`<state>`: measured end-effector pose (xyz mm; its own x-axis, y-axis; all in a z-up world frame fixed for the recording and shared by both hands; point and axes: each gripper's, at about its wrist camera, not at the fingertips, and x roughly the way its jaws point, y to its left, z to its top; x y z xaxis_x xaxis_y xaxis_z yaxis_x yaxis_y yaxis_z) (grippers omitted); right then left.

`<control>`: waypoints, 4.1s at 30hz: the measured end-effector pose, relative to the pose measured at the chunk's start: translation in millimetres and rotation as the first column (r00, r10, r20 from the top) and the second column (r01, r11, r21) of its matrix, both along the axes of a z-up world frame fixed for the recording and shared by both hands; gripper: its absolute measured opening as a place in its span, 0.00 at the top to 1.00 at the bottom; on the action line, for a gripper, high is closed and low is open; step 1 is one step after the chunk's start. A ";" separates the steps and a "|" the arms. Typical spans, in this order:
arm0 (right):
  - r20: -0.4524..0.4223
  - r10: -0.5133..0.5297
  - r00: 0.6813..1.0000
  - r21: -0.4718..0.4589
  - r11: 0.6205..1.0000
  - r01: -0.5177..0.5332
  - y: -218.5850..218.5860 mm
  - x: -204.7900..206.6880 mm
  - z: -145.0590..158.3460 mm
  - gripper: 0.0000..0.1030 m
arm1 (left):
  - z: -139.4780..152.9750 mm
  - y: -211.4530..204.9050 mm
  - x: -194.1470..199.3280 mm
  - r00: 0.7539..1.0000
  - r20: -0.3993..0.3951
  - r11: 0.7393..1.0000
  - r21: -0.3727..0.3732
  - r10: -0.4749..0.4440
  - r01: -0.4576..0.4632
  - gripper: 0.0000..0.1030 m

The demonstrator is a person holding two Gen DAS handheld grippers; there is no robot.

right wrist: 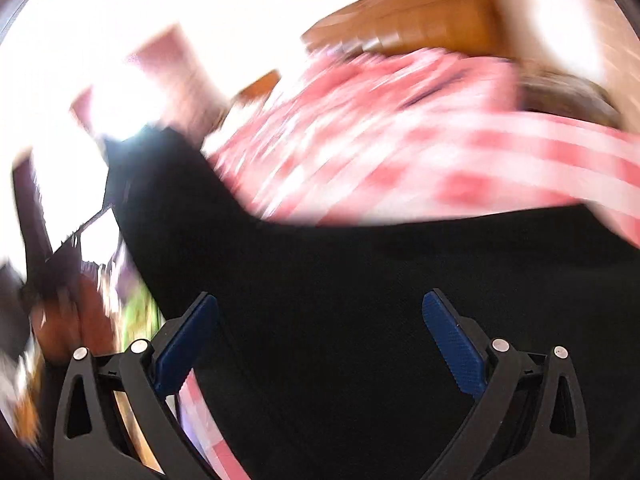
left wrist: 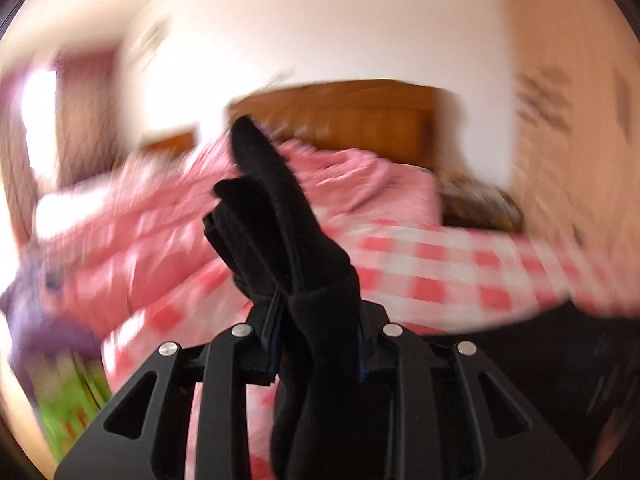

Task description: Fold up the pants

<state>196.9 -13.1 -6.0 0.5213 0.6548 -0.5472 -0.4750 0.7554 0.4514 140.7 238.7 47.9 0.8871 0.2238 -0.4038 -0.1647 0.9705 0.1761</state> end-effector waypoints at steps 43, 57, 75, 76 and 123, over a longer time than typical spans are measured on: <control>-0.289 0.108 0.951 0.157 0.985 -0.064 -68.4 -34.2 -56.6 0.46 | -103.0 -20.9 -71.6 0.952 -0.265 0.986 0.022 -0.156 0.167 0.16; -0.050 0.063 0.997 0.128 0.990 -0.056 -65.0 -53.2 1.1 0.91 | -106.4 -23.7 -65.4 0.944 -0.292 0.979 0.078 -0.157 0.187 0.16; -0.162 0.171 0.972 0.045 0.985 -0.166 -49.3 -77.6 -48.1 0.11 | -112.2 -13.8 -62.7 0.956 -0.279 0.991 0.073 -0.088 0.113 0.15; -0.174 0.170 0.970 0.071 0.985 -0.160 -49.8 -77.8 -45.5 0.11 | -111.5 -13.4 -63.4 0.957 -0.276 0.991 0.074 -0.088 0.112 0.15; -0.255 0.114 0.960 0.204 0.977 -0.062 -84.2 -58.0 -60.4 0.07 | -109.1 -9.5 -91.8 0.932 -0.274 0.971 -0.040 -0.238 0.236 0.21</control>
